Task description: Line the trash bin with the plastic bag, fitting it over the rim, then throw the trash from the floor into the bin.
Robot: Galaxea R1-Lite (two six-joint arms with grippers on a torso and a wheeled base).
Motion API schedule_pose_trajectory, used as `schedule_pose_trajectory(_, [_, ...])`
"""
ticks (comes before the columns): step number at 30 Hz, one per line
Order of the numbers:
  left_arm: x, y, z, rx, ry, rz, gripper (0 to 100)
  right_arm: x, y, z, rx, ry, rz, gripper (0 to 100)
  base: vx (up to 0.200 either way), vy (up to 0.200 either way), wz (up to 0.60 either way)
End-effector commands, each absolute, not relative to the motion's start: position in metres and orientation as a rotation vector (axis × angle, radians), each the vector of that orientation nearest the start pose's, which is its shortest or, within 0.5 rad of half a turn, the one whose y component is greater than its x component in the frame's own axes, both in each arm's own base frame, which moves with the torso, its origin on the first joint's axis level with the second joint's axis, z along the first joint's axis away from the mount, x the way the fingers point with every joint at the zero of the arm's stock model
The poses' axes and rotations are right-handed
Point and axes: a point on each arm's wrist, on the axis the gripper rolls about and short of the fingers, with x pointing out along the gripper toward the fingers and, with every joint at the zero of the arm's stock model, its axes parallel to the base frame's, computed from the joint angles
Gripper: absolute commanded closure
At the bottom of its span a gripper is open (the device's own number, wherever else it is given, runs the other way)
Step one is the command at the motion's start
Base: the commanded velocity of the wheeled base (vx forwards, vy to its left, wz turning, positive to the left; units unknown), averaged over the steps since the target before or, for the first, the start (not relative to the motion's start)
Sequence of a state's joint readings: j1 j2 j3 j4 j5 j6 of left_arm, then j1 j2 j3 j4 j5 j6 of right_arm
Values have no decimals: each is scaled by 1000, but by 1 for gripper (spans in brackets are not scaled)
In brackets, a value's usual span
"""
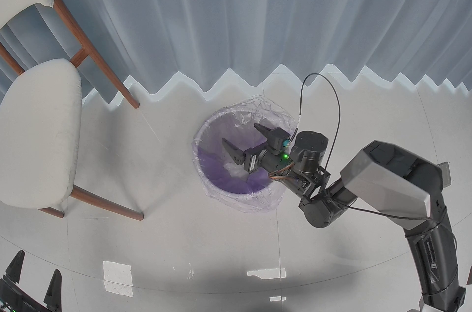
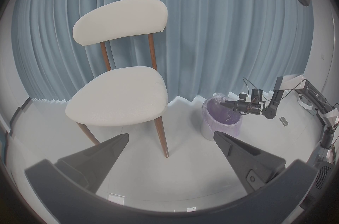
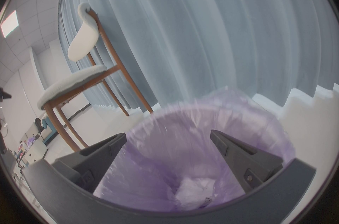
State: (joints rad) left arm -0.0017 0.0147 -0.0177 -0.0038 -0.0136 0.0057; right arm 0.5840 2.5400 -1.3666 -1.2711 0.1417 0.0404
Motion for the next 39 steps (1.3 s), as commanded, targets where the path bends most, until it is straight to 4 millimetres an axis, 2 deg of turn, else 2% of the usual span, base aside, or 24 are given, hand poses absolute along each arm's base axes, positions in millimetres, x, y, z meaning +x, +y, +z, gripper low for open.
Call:
schedule_pose_trajectory(1, [-23, 0, 76, 8, -3, -15, 0, 369, 247, 132, 106, -190, 728, 0, 0, 0, 0])
schedule_pose_trajectory(2, [-23, 0, 76, 8, -3, -15, 0, 367, 244, 137, 109, -198, 725, 0, 0, 0, 0])
schedule_pose_trajectory(3, [-23, 0, 76, 8, -3, -15, 0, 351, 221, 161, 118, -219, 700, 0, 0, 0, 0])
schedule_pose_trajectory(7, [-23, 0, 76, 8, -3, -15, 0, 300, 156, 209, 117, -264, 617, 0, 0, 0, 0])
schedule_pose_trajectory(9, [-23, 0, 76, 8, -5, -15, 0, 265, 118, 222, 109, -271, 556, 0, 0, 0, 0])
schedule_pose_trajectory(11, [-23, 0, 76, 6, -5, -14, 0, 223, 78, 222, 91, -259, 470, 0, 0, 0, 0])
schedule_pose_trajectory(12, [-23, 0, 76, 5, -5, -12, 0, 200, 60, 218, 83, -253, 423, 0, 0, 0, 0])
schedule_pose_trajectory(13, [-23, 0, 76, 5, -5, -12, 0, 193, 55, 216, 81, -252, 410, 0, 0, 0, 0])
schedule_pose_trajectory(14, [-23, 0, 76, 2, -5, -12, 0, 154, 33, 204, 72, -251, 338, 0, 0, 0, 0])
schedule_pose_trajectory(17, [-23, 0, 76, 2, -5, -12, 0, 88, 10, 172, 66, -253, 223, 0, 0, 0, 0])
schedule_pose_trajectory(19, [-23, 0, 76, 5, -5, -12, 0, 66, 6, 168, 95, -239, 184, 0, 0, 0, 0])
schedule_pose_trajectory(21, [-23, 0, 76, 5, -5, -12, 0, 38, 3, 153, 116, -188, 147, 0, 0, 0, 0])
schedule_pose_trajectory(24, [-23, 0, 76, 6, -5, -14, 0, 0, 3, 109, 48, -40, 133, 0, 0, 0, 0])
schedule_pose_trajectory(25, [-23, 0, 76, 6, -5, -14, 0, -6, 2, 101, 29, -24, 131, 0, 0, 0, 0])
schedule_pose_trajectory(26, [-23, 0, 76, 6, -5, -14, 0, -24, 3, 78, -31, -4, 129, 0, 0, 0, 0])
schedule_pose_trajectory(29, [-23, 0, 76, 6, -5, -14, 0, -26, 1, 80, -5, 70, 59, 0, 0, 0, 0])
schedule_pose_trajectory(30, [-23, 0, 76, 6, -5, -14, 0, -25, 1, 74, -5, 51, 29, 0, 0, 0, 0])
schedule_pose_trajectory(32, [-23, 0, 76, 5, -5, -14, 0, -23, 0, 76, -12, -3, 14, 0, 0, 0, 0])
schedule_pose_trajectory(36, [-23, 0, 76, 3, -5, -14, 0, -23, 0, 76, 41, -2, -18, 0, 0, 0, 0])
schedule_pose_trajectory(39, [-23, 0, 76, 6, -5, -14, 0, -23, 0, 75, -37, 3, 2, 0, 0, 0, 0])
